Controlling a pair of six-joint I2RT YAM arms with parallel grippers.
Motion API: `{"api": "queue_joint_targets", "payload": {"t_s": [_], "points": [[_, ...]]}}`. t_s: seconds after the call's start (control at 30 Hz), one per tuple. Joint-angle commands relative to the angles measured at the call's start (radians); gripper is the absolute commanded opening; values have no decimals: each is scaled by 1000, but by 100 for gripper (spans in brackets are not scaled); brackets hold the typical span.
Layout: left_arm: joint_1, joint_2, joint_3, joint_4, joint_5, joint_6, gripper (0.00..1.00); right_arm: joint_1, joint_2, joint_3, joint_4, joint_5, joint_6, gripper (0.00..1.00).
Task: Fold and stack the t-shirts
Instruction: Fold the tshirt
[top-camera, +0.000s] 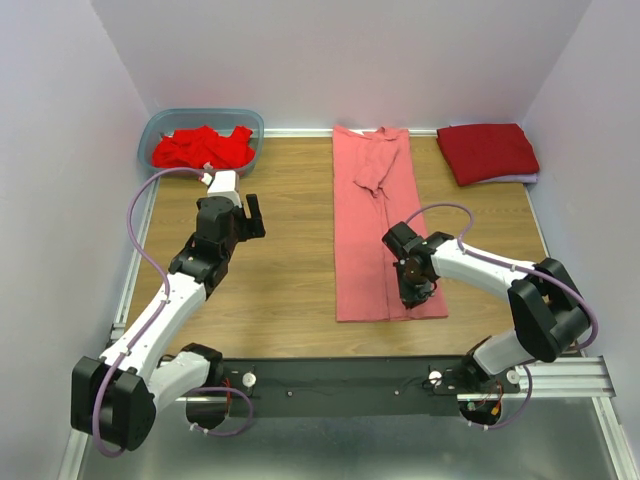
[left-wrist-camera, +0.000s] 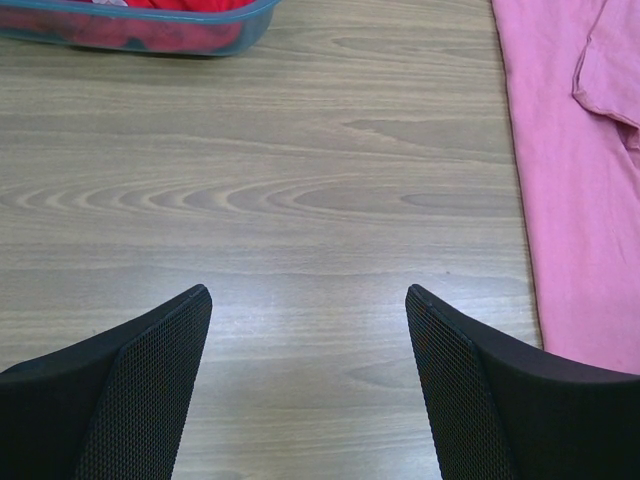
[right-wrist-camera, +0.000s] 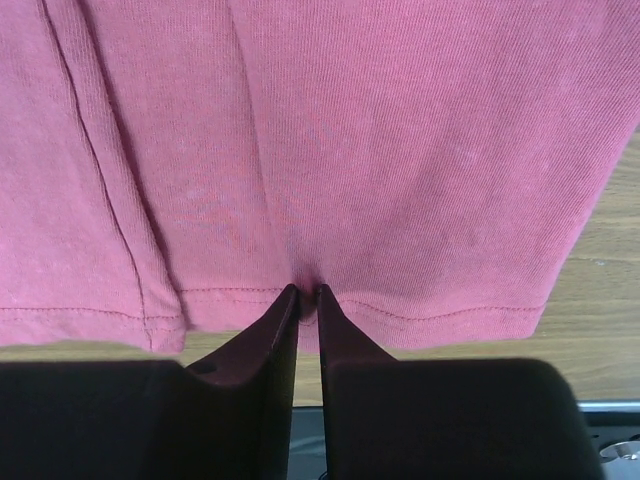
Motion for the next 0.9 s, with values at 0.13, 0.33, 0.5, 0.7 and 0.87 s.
{"api": "queue_joint_targets", "payload": {"t_s": [0.13,0.33,0.5,0.7,0.87], "points": [[-2,11,12,-17,3,10,86,8,6,8,-27,21,-7,8],[-2,16,13,-16,3,9,86,8,-26,48,-44,-41,-25,1],[-2,19,13,-19,3,10,86,8,-28,50,-50,-99,-27,1],[-2,25,15,-22,6,10,86,8,-32,53,-65,-102,-25,1],[-2,32,16,-23,8,10,86,8,-48,76,-90,-99,-25,1]]}}
